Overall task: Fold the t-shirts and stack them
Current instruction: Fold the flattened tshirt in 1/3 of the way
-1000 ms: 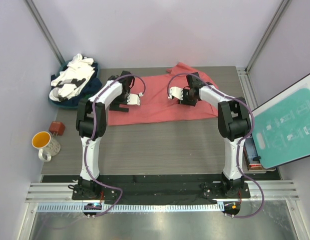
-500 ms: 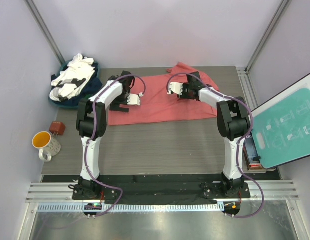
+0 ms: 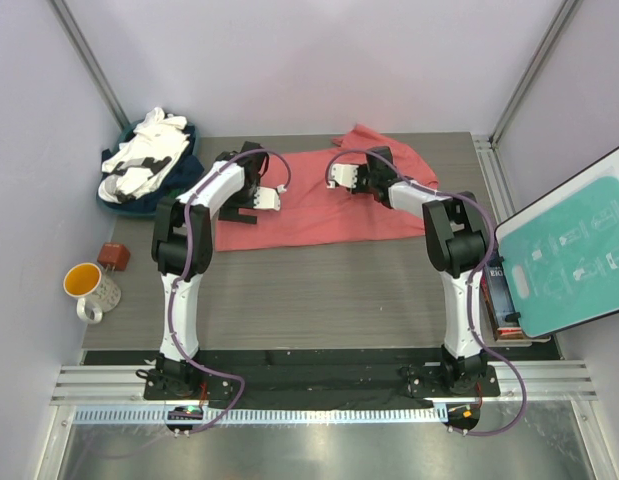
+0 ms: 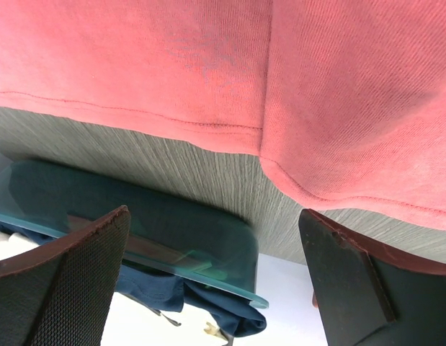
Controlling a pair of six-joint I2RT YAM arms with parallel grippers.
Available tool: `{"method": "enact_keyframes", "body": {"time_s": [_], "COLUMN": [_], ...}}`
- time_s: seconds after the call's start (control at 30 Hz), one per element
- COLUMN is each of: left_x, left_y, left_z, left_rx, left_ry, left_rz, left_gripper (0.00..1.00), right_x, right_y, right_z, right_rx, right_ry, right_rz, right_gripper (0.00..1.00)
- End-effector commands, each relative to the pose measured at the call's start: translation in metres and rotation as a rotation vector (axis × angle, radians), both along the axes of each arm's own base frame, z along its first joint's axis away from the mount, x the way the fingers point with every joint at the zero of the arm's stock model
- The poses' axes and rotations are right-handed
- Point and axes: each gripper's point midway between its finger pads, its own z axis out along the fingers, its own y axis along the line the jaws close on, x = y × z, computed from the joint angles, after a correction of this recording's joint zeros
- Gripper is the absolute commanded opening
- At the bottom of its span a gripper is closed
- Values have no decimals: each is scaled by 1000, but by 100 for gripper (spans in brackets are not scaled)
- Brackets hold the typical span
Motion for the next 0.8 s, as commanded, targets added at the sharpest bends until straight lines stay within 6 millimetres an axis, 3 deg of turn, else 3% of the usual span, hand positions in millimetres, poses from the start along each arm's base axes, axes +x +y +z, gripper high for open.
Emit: {"method": "enact_keyframes", "body": {"time_s": [0.0, 0.2, 0.3, 0.33, 0.4, 0.43, 0.6, 0.7, 0.73, 0.77], "left_x": [11, 13, 14, 14, 16, 18, 30, 33, 27, 21], "left_y": [-2, -2, -1, 0, 1, 2, 1, -7, -10, -18], "left_z": [11, 11, 13, 12, 13, 15, 22, 32, 41, 40], "left_rx": [-13, -8, -9, -8, -9, -5, -15, -84, -112, -177], "left_ry": [-41, -46, -51, -51, -63, -79, -147, -166, -148, -117], "left_rz": [-19, -23, -20, -20, -11, -7, 16, 23, 25, 7], "left_gripper": [100, 100, 100, 100, 100, 100, 100, 100, 100, 100], "right_x": [19, 26, 33, 40, 45, 50, 59, 56, 52, 44], "right_y": [29, 50, 54, 51, 42, 40, 4, -12, -24, -28], "right_z": [22, 20, 32, 46, 57, 73, 129, 143, 119, 132], "right_rx": [46, 65, 88, 103, 117, 142, 177, 213, 167, 187], "right_ry": [-103, -141, -221, -289, -357, -434, -668, -625, -485, -436], "right_rz": [40, 62, 39, 4, -66, -92, -315, -362, -370, -355], "right_gripper": [36, 34, 34, 34, 36, 36, 40, 41, 41, 42]}}
